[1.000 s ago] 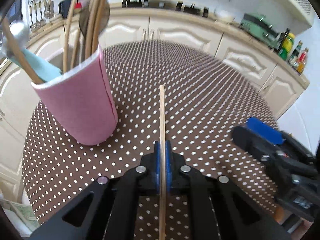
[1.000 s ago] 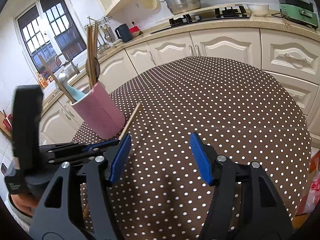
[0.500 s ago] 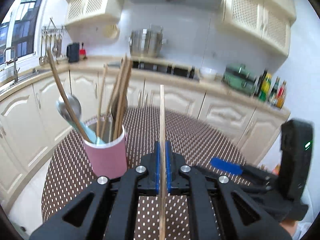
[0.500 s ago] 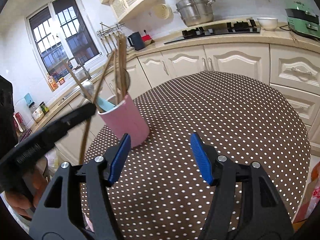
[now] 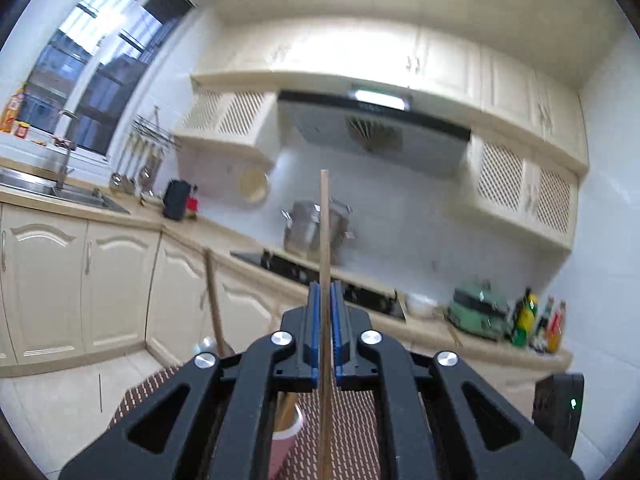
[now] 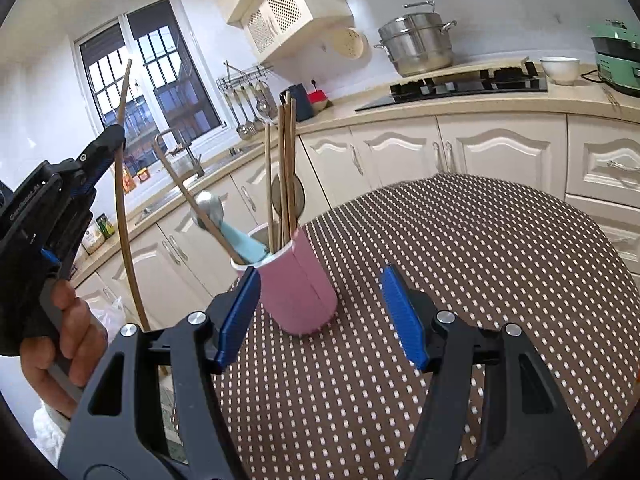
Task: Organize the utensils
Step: 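Lift the chopstick upright with the left tool and drop it into the pink cup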
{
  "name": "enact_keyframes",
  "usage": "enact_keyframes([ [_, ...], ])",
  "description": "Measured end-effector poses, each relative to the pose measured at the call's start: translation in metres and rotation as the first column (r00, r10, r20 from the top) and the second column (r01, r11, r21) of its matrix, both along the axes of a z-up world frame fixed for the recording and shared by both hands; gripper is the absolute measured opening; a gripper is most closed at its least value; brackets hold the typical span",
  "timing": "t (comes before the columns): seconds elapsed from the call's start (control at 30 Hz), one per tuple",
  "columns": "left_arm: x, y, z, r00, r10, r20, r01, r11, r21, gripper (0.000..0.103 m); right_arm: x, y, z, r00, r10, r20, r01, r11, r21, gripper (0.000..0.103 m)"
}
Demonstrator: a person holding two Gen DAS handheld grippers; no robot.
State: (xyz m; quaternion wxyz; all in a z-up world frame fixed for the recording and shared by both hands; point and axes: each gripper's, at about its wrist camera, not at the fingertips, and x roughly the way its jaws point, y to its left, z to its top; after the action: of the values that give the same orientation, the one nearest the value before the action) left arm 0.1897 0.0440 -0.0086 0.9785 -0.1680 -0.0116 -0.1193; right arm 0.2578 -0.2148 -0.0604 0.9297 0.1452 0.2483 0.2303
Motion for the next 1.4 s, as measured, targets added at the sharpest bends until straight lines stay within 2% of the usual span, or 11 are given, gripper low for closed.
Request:
enact_keyframes([
  [0.23,0.026,0.003,0.006,0.989,0.097,0.115,-0.095,0.995,-0.026,0.005,0.030,0.007,-0.002,1.000,0.012,0.013,-0.012,0.999,0.045,0.063],
  [0.4,0.048,-0.003,0.003,0.977,0.155,0.146,-0.151,0.988,-0.040,0.005,0.047,0.008,0.001,0.999,0.008,0.047,-0.012,0.998,0.069,0.063],
  [0.8,0.084,-0.027,-0.013,0.948,0.259,0.184,-0.267,0.964,0.017,0.005,0.072,0.004,0.000,0.997,0.001,0.081,-0.009,0.994,0.105,0.065],
  [0.93,0.087,-0.035,-0.023,0.950,0.263,0.169,-0.276,0.959,0.062,0.005,0.073,0.001,-0.006,0.998,-0.002,0.070,-0.005,0.994,0.108,0.065],
  [1.1,0.083,-0.031,-0.037,0.965,0.247,0.090,-0.252,0.966,0.056,0.005,0.067,0.000,-0.006,0.997,-0.014,0.072,0.007,0.996,0.093,0.065],
  [1.33,0.066,-0.026,-0.054,0.972,0.235,-0.001,-0.234,0.968,0.088,0.005,0.050,0.000,0.000,0.996,-0.032,0.088,0.027,0.998,0.056,0.066],
  [1.4,0.059,-0.025,-0.058,0.978,0.207,-0.038,-0.203,0.975,0.095,0.005,0.043,0.001,0.002,0.995,-0.037,0.092,0.033,0.998,0.045,0.066],
])
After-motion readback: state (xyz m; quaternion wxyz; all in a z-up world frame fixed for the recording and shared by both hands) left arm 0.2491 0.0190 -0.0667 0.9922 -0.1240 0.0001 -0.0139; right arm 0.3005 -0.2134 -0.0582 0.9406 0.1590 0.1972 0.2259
